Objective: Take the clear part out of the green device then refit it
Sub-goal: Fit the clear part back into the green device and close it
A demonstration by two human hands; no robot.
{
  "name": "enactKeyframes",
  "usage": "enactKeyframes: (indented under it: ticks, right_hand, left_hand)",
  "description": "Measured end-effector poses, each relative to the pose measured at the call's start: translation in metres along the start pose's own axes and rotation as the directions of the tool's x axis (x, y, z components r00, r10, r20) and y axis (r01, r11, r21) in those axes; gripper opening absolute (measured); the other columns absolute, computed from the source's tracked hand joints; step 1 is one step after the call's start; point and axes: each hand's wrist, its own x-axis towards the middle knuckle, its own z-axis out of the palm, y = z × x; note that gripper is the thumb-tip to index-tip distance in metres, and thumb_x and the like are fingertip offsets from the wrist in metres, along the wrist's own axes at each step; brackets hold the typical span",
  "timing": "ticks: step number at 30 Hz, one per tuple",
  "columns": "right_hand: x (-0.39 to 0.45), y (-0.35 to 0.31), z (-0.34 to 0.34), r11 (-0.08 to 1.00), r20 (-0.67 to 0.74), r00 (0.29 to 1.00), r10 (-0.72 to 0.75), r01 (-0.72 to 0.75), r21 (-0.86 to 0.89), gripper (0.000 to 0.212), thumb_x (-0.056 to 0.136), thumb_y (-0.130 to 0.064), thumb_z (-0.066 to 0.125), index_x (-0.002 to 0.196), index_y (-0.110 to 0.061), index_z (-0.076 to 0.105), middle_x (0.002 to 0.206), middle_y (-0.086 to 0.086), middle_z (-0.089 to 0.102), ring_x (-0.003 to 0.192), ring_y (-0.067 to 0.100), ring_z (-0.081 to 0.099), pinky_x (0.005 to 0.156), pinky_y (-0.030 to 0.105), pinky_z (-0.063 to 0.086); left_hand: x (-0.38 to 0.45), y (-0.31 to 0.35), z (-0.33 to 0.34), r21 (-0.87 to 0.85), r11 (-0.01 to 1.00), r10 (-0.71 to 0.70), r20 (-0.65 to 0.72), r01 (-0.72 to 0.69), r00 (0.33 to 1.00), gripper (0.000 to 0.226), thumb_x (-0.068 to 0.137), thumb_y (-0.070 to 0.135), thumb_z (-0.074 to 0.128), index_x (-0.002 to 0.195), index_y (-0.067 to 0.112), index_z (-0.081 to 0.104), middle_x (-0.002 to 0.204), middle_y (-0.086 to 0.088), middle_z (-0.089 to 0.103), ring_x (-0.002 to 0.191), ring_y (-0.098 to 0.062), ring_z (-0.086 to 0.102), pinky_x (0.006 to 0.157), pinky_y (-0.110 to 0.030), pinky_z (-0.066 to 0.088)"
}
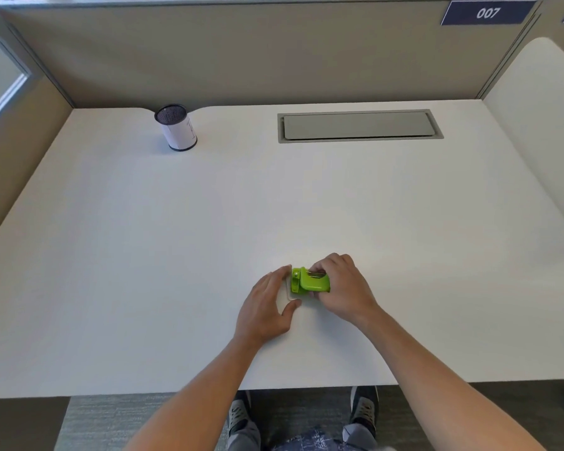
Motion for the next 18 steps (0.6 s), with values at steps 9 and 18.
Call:
enactKeyframes:
  ticks: [9,18]
  right_hand:
    - [0.0035,0.003,-0.002,0.998,0.109,0.992,-0.059,0.062,-0.026,0.038,0.078,-0.03,0.078,0.114,-0.027,0.063,0.111,-0.013,0.057,0.11,0.012,0.045,0.085,0.027,0.045]
    - [0.0063,0.0039,-0.0034,0.997,0.146,0.986,-0.077,0.081,-0.021,0.039,0.076,-0.021,0.075,0.112,-0.029,0.062,0.109,-0.015,0.056,0.109,0.011,0.045,0.082,0.029,0.047]
  left_hand:
    - [0.0003,-0.0028,0.0023,-0.009,1.0,-0.019,0.001,0.019,1.0,0.073,0.086,0.043,0.071,0.149,0.036,0.033,0.14,0.02,0.055,0.13,-0.003,0.052,0.106,-0.014,0.038]
    - [0.0013,-0.0041,0.0033,-0.017,0.999,-0.034,0.011,0.034,0.999,0.066,0.087,0.045,0.069,0.145,0.033,0.04,0.138,0.017,0.058,0.128,-0.003,0.053,0.104,-0.001,0.027]
